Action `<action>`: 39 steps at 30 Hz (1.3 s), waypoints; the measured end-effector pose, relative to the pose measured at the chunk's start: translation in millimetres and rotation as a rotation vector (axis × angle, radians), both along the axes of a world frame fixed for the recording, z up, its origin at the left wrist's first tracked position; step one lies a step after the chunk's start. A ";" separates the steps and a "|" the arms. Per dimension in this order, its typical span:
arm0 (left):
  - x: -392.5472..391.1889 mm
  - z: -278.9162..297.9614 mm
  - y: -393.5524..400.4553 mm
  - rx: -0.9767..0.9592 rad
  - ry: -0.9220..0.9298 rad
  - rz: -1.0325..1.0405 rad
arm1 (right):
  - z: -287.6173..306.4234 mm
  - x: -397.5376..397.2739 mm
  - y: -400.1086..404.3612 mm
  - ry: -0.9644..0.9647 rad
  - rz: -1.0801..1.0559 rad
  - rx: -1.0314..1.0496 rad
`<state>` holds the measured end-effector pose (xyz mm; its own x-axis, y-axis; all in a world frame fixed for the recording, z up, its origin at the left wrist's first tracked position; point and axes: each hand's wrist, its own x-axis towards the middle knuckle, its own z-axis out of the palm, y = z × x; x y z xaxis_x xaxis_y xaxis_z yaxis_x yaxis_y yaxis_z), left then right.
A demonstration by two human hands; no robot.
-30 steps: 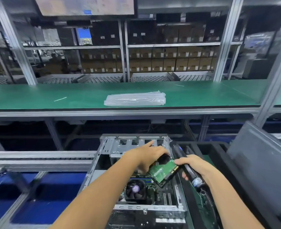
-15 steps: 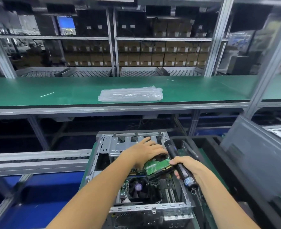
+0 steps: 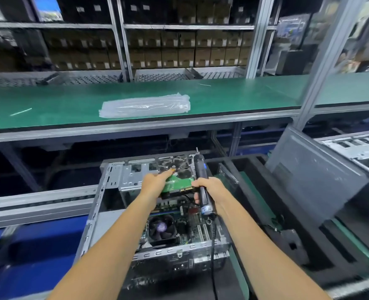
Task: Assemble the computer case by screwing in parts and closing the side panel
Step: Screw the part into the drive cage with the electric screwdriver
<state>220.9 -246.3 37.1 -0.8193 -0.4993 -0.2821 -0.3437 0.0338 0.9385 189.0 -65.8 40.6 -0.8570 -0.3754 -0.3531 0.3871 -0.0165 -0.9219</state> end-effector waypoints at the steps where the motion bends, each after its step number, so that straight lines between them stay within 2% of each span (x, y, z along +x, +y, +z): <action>1: 0.1 1.2 0.8 0.093 -0.002 -0.004 | 0.1 -0.1 0.0 0.012 0.006 -0.007; 3: 1.3 5.2 1.0 0.247 -0.002 -0.015 | 2.2 -1.0 2.7 0.057 0.042 0.001; 5: 3.9 6.6 0.2 0.302 0.013 -0.048 | 5.2 -3.3 5.7 0.116 0.072 0.032; 10: 14.3 -0.7 -15.4 0.282 -0.027 -0.122 | 6.6 -12.0 5.6 0.177 -0.005 0.091; 16: 27.5 -10.6 -20.3 0.328 -0.234 -0.451 | -2.8 -19.1 7.4 0.080 -0.005 0.068; 22: 22.9 -33.3 -3.5 0.243 -0.334 -0.498 | -1.6 -29.5 12.2 0.054 0.015 0.063; 30: 9.8 -50.3 17.9 0.324 -0.181 -0.266 | -7.6 -31.2 14.4 0.056 -0.003 0.061; 39: -9.6 -55.8 28.0 0.321 -0.135 -0.053 | -12.4 -31.7 8.8 0.125 -0.028 0.158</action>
<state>211.3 -218.2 -18.7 -0.7862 -0.3250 -0.5256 -0.4713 -0.2347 0.8501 157.3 -56.9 28.3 -0.9074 -0.2988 -0.2956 0.2705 0.1232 -0.9548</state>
